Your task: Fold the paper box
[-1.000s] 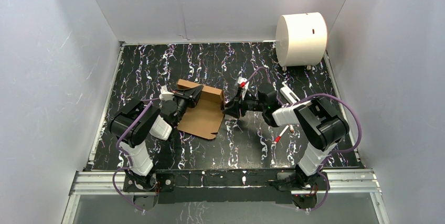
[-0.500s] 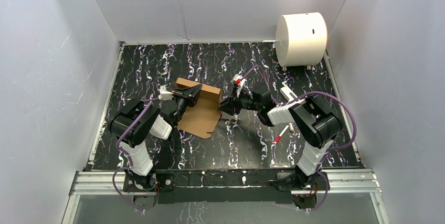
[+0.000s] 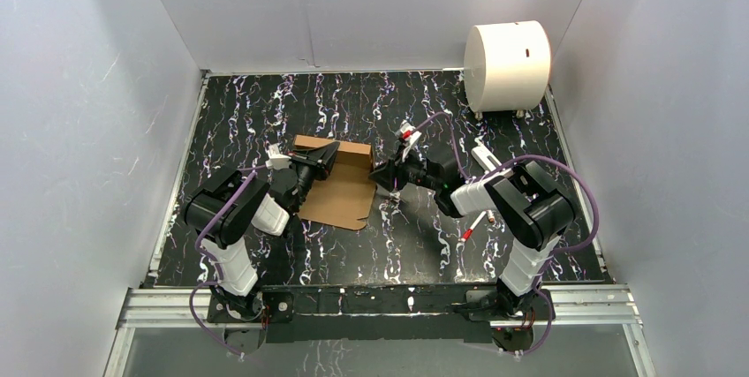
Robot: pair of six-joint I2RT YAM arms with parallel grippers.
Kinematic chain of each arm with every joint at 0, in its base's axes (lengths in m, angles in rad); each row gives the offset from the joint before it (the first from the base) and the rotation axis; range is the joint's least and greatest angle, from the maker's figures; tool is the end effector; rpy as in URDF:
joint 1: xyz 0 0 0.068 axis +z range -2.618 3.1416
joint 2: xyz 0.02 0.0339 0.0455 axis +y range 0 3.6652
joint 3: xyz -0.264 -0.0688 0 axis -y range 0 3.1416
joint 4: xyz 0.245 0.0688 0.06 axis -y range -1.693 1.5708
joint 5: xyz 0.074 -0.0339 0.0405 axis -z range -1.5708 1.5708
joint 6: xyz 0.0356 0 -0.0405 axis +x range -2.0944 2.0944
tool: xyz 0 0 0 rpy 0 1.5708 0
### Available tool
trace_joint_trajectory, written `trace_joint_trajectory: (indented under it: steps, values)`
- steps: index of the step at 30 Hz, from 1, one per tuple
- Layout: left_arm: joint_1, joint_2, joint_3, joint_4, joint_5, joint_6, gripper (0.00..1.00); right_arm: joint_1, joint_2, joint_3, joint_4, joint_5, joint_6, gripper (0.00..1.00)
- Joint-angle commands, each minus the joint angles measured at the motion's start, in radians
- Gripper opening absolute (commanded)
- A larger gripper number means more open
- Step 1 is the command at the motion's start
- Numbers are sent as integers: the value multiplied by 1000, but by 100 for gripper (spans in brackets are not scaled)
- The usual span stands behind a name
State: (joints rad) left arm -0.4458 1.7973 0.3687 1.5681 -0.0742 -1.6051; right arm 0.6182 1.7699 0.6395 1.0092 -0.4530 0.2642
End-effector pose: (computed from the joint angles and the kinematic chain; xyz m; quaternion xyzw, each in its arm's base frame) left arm 0.2554 -0.1191 0.1520 -0.3825 0.5332 -0.6321 0.4120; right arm 0.2649 0.2075 0.1634 -0.2750 0.6919 0.4279 0.5124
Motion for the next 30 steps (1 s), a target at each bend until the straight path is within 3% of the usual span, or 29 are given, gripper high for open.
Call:
trace_joint_trajectory:
  steps: [1,3,8,15,24,30]
  values:
    - [-27,-2,-28,60,123,44,1,11,-14,0,128,76,-8,46]
    - [-27,-9,-36,55,119,56,3,11,-15,-11,127,105,-19,42]
    - [-27,-26,-43,41,131,92,6,15,-7,-14,119,126,-35,18]
    - [-27,-56,-60,24,151,138,12,24,-8,-3,72,147,-84,0]
    - [-39,-164,-129,-60,220,279,26,36,-22,9,13,183,-156,0]
    - [-109,-271,-192,-150,168,462,30,47,-38,20,-22,198,-200,0]
